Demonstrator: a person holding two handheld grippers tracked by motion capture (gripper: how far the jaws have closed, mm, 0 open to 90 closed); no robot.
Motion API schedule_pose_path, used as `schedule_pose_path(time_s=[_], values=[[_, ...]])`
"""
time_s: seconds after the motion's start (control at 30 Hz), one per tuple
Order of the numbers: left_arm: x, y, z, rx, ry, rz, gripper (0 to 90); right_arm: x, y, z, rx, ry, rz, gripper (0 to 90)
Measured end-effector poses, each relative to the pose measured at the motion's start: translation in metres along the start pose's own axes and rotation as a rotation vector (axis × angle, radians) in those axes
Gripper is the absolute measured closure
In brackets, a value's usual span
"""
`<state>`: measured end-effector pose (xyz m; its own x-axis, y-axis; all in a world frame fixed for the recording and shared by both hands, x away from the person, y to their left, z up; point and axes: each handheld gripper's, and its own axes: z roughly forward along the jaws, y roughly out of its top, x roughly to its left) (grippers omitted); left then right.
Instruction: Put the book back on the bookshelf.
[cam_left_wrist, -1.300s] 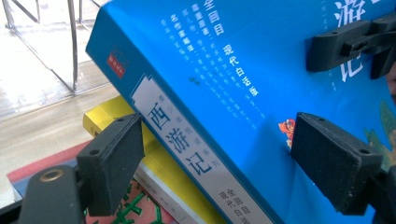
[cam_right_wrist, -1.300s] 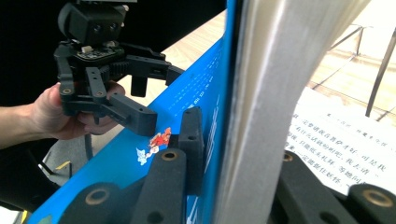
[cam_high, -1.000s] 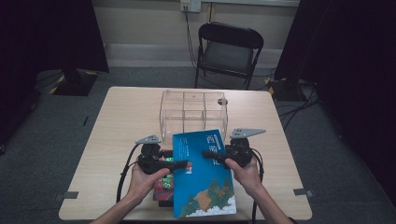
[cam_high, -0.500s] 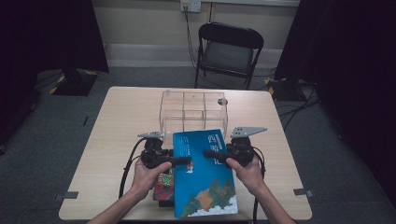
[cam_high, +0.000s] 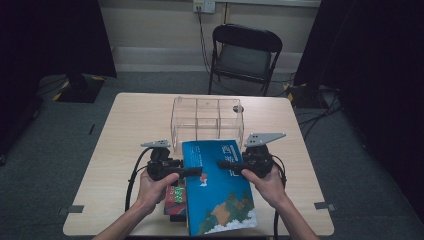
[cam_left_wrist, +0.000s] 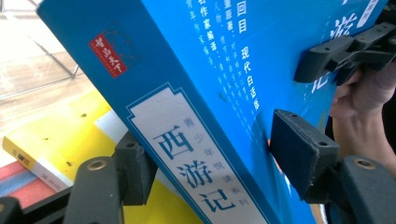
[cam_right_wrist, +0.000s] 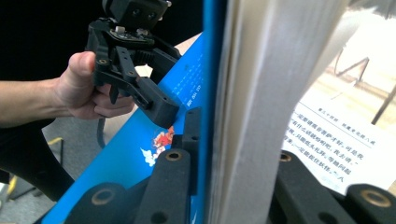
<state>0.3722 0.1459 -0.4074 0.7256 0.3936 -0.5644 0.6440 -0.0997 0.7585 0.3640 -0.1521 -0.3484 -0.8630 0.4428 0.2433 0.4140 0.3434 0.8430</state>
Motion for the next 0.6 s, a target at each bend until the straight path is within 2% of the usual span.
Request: schedule_pose_path(time_s=[0.03, 0.07, 0.13, 0.2, 0.3, 0.4, 0.47, 0.53, 0.57, 0.6], values=[[-0.005, 0.003, -0.004, -0.012, 0.006, 0.023, 37.1, 0.006, 0.007, -0.003, -0.006, -0.002, -0.017, 78.9], [-0.005, 0.003, -0.004, -0.012, 0.006, 0.023, 37.3, 0.006, 0.007, -0.003, -0.006, -0.002, -0.017, 78.9], [-0.010, 0.010, -0.007, -0.030, 0.023, 0.053, 38.2, 0.010, 0.013, -0.006, -0.021, -0.009, -0.026, 79.8], [-0.017, 0.019, -0.014, -0.046, 0.036, 0.104, 40.0, 0.013, 0.021, -0.010, -0.048, -0.016, -0.048, 80.1], [-0.024, 0.030, -0.021, -0.071, 0.060, 0.152, 41.3, 0.022, 0.033, -0.015, -0.074, -0.030, -0.107, 80.2], [-0.029, 0.038, -0.027, -0.089, 0.075, 0.167, 43.3, 0.027, 0.043, -0.019, -0.089, -0.043, -0.133, 80.3], [-0.037, 0.049, -0.035, -0.127, 0.121, 0.222, 44.9, 0.030, 0.055, -0.021, -0.136, -0.059, -0.159, 80.3], [-0.045, 0.051, -0.039, -0.162, 0.156, 0.258, 48.0, 0.028, 0.059, -0.021, -0.170, -0.054, -0.161, 80.2], [-0.045, 0.051, -0.039, -0.162, 0.156, 0.258, 50.4, 0.026, 0.058, -0.021, -0.188, -0.059, -0.165, 80.2], [-0.053, 0.048, -0.040, -0.150, 0.189, 0.321, 52.6, 0.024, 0.056, -0.020, -0.195, -0.066, -0.168, 80.1]])
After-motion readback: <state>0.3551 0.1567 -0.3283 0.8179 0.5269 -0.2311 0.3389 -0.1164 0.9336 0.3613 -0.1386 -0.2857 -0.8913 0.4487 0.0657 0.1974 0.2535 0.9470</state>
